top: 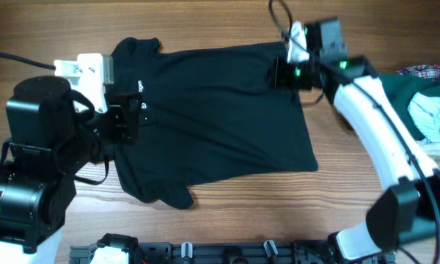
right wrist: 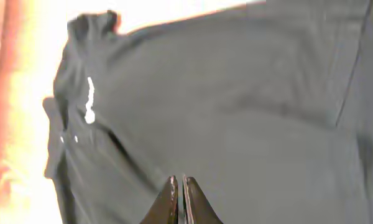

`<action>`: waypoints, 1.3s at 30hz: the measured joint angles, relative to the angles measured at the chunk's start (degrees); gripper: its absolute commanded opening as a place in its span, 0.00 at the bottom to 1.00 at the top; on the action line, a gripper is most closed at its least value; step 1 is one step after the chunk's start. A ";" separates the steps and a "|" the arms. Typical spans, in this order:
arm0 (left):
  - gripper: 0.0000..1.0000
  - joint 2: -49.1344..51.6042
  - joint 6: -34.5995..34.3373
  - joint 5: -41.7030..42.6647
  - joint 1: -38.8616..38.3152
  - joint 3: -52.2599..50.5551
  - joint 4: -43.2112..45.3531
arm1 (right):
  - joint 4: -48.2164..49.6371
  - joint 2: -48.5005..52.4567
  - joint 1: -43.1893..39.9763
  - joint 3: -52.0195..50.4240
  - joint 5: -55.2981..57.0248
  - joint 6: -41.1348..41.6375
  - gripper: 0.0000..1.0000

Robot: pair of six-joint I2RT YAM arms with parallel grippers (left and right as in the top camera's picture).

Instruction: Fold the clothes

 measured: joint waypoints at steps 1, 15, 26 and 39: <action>0.32 0.02 -0.07 0.02 0.00 0.00 -0.11 | -0.35 3.06 -0.33 3.58 -0.02 -0.02 0.04; 0.34 7.08 -0.15 0.00 0.00 0.00 -3.54 | 17.31 32.96 -5.03 9.29 0.50 3.61 0.04; 0.34 10.51 -0.15 0.02 0.00 0.00 -4.42 | 21.88 34.95 -5.60 11.47 10.14 7.23 0.04; 0.57 10.95 -0.68 -0.42 0.00 0.00 -4.72 | 13.55 36.83 -8.33 19.52 11.08 6.56 0.45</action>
